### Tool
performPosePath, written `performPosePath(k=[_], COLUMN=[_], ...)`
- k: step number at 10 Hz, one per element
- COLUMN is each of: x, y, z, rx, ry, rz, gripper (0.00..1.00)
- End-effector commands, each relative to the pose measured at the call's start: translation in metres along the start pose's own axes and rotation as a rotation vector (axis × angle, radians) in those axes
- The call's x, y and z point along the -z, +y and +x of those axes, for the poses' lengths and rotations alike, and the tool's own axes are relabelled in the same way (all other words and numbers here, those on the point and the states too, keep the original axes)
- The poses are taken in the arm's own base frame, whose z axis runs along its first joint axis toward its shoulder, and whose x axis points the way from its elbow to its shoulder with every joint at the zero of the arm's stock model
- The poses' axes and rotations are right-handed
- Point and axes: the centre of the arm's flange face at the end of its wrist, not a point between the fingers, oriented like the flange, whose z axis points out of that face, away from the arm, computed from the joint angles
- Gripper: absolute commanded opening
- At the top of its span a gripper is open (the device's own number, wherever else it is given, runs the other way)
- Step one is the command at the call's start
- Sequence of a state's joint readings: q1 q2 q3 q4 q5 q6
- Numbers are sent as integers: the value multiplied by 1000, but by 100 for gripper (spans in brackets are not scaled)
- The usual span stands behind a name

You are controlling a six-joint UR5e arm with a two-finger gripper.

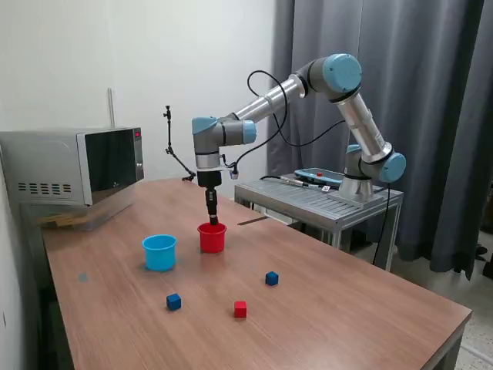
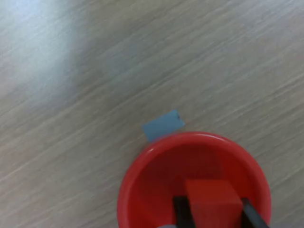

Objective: Place red objects in the red bin, and blue objects in the blue bin.

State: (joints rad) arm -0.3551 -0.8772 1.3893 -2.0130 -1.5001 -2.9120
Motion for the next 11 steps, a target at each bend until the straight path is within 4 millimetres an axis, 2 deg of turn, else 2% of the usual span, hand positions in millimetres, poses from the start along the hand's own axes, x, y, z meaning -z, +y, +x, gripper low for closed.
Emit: performPosePath(k=[1,7,9,11], x=[-2,-1,2,6], y=[1,2,-3,-11], z=[-1,1,17,41], rx=[-1,0,24,60], ry=[-5,-1,0,4], rz=[1,-3,-13,-25], gripper=[100,100,100,100])
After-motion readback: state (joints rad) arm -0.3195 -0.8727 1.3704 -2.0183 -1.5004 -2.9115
